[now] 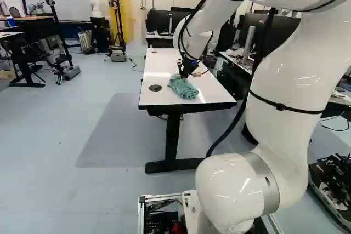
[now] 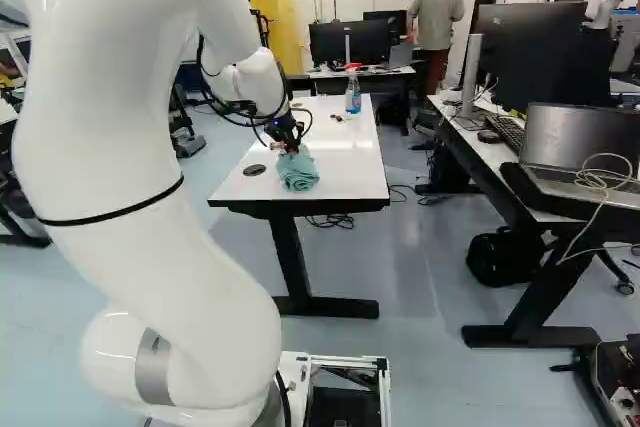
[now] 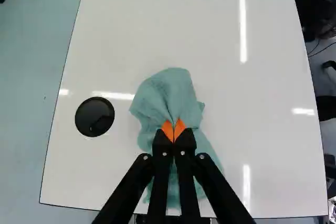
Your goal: Clean the table with the green towel
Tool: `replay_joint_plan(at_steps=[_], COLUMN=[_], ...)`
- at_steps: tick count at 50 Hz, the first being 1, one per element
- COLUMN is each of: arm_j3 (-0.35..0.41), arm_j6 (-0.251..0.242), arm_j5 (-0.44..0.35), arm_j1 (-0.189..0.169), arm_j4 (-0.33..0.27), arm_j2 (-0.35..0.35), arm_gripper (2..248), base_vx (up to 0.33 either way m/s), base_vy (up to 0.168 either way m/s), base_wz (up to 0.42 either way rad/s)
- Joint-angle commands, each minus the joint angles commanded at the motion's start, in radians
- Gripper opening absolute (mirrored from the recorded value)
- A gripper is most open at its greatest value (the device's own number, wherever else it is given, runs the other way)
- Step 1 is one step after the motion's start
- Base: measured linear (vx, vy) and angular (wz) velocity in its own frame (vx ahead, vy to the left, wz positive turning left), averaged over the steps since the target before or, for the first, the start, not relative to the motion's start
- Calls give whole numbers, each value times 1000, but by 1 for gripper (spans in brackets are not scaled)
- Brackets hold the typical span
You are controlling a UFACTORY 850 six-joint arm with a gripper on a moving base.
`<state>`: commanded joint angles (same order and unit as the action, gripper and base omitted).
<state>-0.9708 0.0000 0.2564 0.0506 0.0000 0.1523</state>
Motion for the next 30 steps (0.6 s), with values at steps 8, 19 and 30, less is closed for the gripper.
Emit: replay_joint_plan(at_steps=[8,19,30], arm_j3=[-3,-8,-16], arm_j6=[0,0,0], arm_j5=[0,0,0], arm_j1=[27,64,100], arm_j4=[0,0,0], arm_j2=[2,7,14], arm_gripper=[22,22,22], base_vx=[0,0,0], base_vy=[0,0,0], base_wz=[0,0,0])
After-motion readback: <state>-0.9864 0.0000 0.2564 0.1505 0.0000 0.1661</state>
